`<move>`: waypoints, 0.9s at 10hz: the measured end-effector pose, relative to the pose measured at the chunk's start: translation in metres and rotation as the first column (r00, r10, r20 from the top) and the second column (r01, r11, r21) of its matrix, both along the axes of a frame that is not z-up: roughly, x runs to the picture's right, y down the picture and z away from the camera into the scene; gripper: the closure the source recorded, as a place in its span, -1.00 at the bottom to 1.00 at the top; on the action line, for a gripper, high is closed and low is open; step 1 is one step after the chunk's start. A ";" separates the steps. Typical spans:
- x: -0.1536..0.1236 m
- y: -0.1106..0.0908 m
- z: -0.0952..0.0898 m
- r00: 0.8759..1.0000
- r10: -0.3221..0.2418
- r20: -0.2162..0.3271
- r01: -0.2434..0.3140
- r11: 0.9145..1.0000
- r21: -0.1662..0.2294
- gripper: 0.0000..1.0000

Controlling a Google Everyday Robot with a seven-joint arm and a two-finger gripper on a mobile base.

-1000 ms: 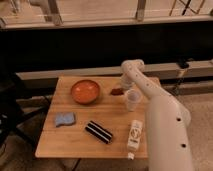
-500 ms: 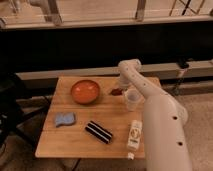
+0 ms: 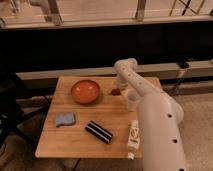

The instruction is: Place the pepper on the white sponge

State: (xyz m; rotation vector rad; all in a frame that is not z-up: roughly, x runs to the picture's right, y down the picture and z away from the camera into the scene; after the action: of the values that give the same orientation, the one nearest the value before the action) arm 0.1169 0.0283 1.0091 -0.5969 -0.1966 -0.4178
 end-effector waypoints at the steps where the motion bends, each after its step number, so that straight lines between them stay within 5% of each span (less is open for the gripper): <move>1: -0.003 -0.004 0.000 1.000 -0.006 -0.005 0.006 1.000 -0.002 -0.60; 9: -0.005 -0.007 0.010 1.000 0.005 0.014 -0.003 0.996 -0.084 -0.55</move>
State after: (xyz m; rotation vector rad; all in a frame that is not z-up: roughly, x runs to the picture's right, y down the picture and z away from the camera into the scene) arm 0.1124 0.0212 1.0193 -0.6766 -0.2295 -0.4113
